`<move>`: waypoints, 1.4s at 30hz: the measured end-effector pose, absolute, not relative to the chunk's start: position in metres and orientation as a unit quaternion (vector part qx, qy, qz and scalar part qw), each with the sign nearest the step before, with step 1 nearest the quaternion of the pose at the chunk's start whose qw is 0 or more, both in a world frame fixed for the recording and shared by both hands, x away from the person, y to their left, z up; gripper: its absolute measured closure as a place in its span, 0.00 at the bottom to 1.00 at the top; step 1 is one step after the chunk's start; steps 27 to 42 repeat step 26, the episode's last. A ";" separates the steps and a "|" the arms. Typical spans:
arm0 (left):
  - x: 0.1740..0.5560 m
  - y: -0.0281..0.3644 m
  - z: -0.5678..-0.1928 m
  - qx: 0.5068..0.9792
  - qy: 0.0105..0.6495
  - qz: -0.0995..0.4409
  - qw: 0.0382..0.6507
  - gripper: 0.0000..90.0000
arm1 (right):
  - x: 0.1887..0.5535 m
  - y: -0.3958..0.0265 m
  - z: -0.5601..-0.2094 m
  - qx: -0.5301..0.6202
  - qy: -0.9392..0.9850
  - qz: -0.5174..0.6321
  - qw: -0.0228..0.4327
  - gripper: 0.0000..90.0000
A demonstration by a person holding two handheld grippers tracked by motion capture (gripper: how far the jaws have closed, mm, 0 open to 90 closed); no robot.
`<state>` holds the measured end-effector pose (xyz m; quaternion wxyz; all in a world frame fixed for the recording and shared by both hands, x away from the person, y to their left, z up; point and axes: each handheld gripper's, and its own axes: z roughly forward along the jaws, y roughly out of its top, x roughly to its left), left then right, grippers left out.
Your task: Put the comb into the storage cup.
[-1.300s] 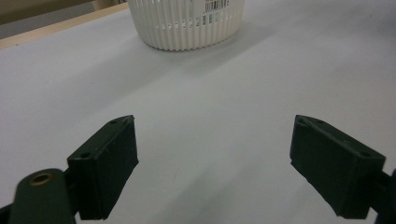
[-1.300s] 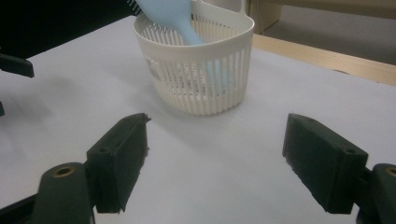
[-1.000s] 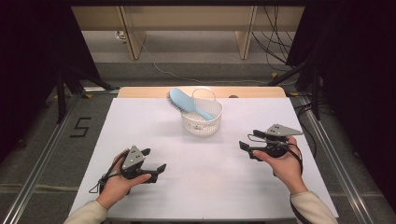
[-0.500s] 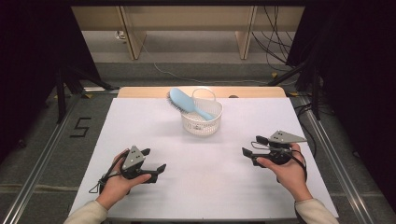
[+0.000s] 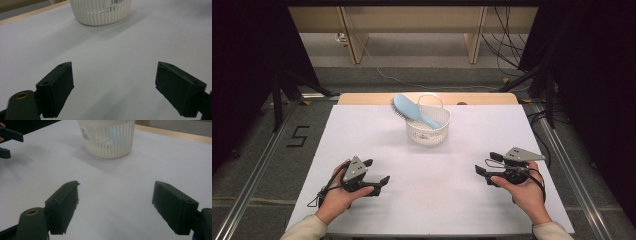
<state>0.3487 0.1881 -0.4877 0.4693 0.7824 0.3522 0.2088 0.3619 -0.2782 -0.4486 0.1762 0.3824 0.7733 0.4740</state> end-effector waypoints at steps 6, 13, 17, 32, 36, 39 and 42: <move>0.349 0.188 -0.488 0.783 0.352 0.209 0.469 0.16 | 0.357 -0.280 -0.453 0.384 0.774 0.472 0.175 0.24; 0.349 0.188 -0.488 0.783 0.351 0.209 0.469 0.16 | 0.352 -0.284 -0.454 0.385 0.771 0.476 0.178 0.24; 0.349 0.188 -0.488 0.783 0.351 0.209 0.469 0.16 | 0.351 -0.285 -0.455 0.386 0.770 0.475 0.178 0.24; 0.349 0.187 -0.487 0.783 0.349 0.210 0.470 0.16 | 0.351 -0.285 -0.457 0.386 0.769 0.478 0.178 0.24; 0.349 0.187 -0.487 0.783 0.349 0.210 0.470 0.16 | 0.351 -0.285 -0.457 0.386 0.769 0.478 0.178 0.24; 0.349 0.187 -0.487 0.783 0.349 0.210 0.470 0.16 | 0.351 -0.285 -0.457 0.386 0.769 0.478 0.178 0.24; 0.349 0.187 -0.487 0.783 0.349 0.210 0.470 0.16 | 0.351 -0.285 -0.457 0.386 0.769 0.478 0.178 0.24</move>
